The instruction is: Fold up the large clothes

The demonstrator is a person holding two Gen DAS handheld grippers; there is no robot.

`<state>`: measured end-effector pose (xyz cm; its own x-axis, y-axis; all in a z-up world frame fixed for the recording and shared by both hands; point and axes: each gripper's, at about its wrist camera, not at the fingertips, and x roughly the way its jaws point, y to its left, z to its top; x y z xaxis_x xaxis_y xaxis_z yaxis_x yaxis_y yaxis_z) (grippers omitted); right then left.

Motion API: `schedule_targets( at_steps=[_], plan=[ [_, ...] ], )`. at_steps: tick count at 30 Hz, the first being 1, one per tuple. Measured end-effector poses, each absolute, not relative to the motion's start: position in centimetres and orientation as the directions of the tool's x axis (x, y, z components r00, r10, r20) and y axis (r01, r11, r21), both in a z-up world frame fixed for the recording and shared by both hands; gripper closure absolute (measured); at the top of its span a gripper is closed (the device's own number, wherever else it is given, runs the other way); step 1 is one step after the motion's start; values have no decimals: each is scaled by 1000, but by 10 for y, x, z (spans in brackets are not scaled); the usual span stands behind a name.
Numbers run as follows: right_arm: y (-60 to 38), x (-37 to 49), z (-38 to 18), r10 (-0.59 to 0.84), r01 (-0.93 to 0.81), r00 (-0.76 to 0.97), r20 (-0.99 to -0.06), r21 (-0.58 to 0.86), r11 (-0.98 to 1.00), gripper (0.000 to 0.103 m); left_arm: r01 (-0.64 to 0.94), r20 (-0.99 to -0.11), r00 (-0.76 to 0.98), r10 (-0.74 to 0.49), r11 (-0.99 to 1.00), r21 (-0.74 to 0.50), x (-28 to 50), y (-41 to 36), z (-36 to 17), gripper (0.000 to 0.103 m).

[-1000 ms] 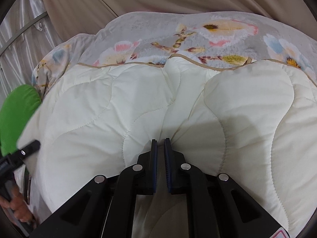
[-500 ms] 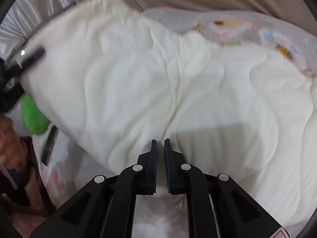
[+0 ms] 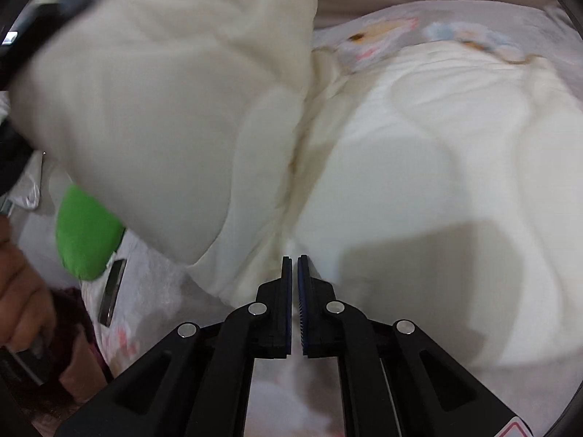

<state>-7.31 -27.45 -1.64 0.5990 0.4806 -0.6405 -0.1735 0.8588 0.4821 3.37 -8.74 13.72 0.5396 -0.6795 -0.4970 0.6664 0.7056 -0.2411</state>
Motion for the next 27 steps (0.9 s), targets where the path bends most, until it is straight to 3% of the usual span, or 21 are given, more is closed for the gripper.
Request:
schedule_targets(
  at_steps=[10, 16, 18, 20, 22, 24, 27],
  plan=[
    [-382, -152, -18, 278, 97, 726, -628, 494, 864, 94, 730, -654, 406, -639, 657, -189, 38, -183, 73, 84],
    [-400, -162, -12, 257, 121, 759, -598, 518, 847, 93, 727, -701, 396, -594, 669, -156, 34, -202, 47, 83],
    [-403, -161, -6, 256, 116, 771, -582, 525, 843, 92, 726, -703, 402, -587, 672, -146, 30, -201, 47, 78],
    [-408, -162, 3, 252, 109, 789, -560, 531, 840, 89, 727, -685, 420, -595, 672, -138, 25, -199, 56, 68],
    [-409, -161, 17, 247, 89, 810, -532, 528, 844, 78, 731, -672, 435, -599, 671, -125, 19, -199, 65, 60],
    [-409, -160, 31, 232, 72, 833, -502, 515, 854, 59, 729, -663, 451, -598, 675, -112, 12, -195, 73, 54],
    [-410, -158, 52, 225, 30, 861, -457, 485, 874, 54, 724, -655, 467, -594, 682, -103, 6, -191, 82, 48]
  ],
)
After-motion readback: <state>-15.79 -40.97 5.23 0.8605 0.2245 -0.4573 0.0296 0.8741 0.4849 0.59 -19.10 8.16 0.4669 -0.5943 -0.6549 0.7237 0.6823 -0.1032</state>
